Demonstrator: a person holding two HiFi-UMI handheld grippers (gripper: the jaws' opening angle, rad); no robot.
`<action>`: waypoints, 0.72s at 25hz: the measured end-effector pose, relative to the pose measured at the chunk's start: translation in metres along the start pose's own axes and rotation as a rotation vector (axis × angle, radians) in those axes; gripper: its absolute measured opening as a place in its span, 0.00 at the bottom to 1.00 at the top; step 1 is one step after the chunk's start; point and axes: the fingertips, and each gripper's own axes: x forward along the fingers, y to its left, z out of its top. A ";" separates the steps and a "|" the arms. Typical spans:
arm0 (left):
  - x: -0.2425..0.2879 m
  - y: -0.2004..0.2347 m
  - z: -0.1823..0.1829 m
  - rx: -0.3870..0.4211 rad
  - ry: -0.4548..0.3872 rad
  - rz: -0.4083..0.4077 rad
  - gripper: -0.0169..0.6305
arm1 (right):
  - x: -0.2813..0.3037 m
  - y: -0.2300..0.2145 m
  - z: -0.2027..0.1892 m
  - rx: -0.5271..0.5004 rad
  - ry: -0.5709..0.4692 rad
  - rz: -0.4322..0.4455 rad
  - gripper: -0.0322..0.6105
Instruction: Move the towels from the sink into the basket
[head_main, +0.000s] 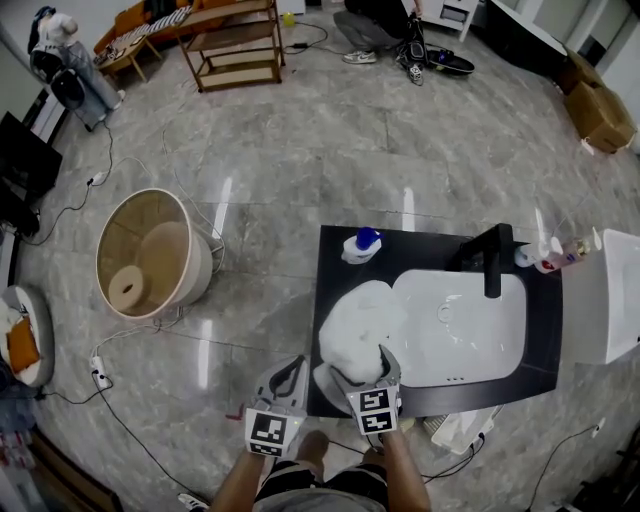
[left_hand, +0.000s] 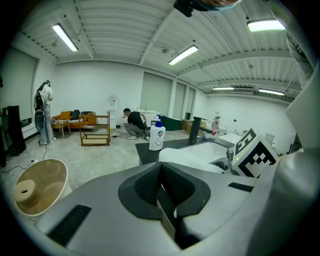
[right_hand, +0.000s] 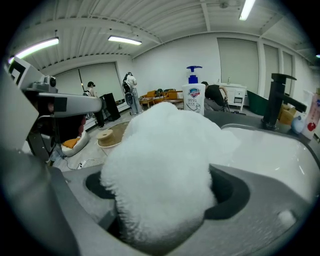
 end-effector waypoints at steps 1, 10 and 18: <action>0.000 -0.001 0.000 0.000 0.000 0.000 0.04 | 0.000 0.002 -0.001 0.005 0.015 0.005 0.79; -0.003 -0.001 0.003 0.010 -0.004 0.006 0.04 | -0.004 0.006 0.000 0.050 -0.006 0.006 0.54; -0.012 -0.004 0.030 0.036 -0.047 0.015 0.04 | -0.022 0.006 0.011 0.081 -0.076 0.012 0.48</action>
